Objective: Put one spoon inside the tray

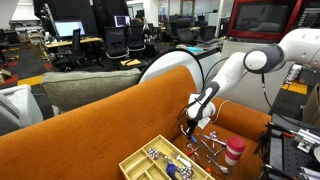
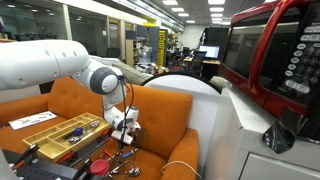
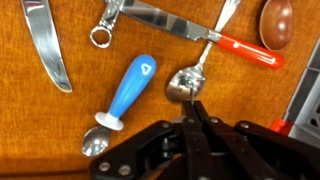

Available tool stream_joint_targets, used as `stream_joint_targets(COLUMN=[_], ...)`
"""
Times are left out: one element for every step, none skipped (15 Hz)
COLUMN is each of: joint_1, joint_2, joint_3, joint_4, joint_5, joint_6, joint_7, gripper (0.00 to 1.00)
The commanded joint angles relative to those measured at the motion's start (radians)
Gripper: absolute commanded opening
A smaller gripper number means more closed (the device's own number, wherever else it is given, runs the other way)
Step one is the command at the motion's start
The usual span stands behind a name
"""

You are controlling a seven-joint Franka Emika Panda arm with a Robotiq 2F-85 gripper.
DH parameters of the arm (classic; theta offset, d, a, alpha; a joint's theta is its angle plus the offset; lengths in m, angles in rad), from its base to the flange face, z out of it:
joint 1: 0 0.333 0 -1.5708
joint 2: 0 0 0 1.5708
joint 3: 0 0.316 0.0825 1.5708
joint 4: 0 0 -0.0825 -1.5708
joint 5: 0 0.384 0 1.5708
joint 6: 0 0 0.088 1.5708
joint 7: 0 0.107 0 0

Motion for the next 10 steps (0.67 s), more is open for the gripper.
stream_joint_targets(joint_1=[-0.041,-0.056,-0.061,-0.075,-0.085,-0.102,-0.114,-0.130,-0.151,-0.170], joint_2=[-0.122,-0.142,-0.166,-0.191,-0.214,-0.237,-0.258,-0.275,-0.293,-0.304], joint_3=[0.051,0.074,0.086,0.113,0.136,0.172,0.201,0.237,0.273,0.311], joint_4=[-0.182,-0.215,-0.253,-0.292,-0.331,-0.372,-0.407,-0.437,-0.472,-0.495], joint_5=[-0.036,-0.063,-0.090,-0.119,-0.151,-0.181,-0.213,-0.242,-0.271,-0.297], joint_6=[0.123,0.152,0.182,0.202,0.227,0.251,0.266,0.277,0.289,0.297], joint_7=[-0.111,-0.144,-0.170,-0.196,-0.217,-0.236,-0.252,-0.271,-0.293,-0.316], gripper=[0.01,0.01,0.01,0.01,0.01,0.01,0.01,0.01,0.01,0.01])
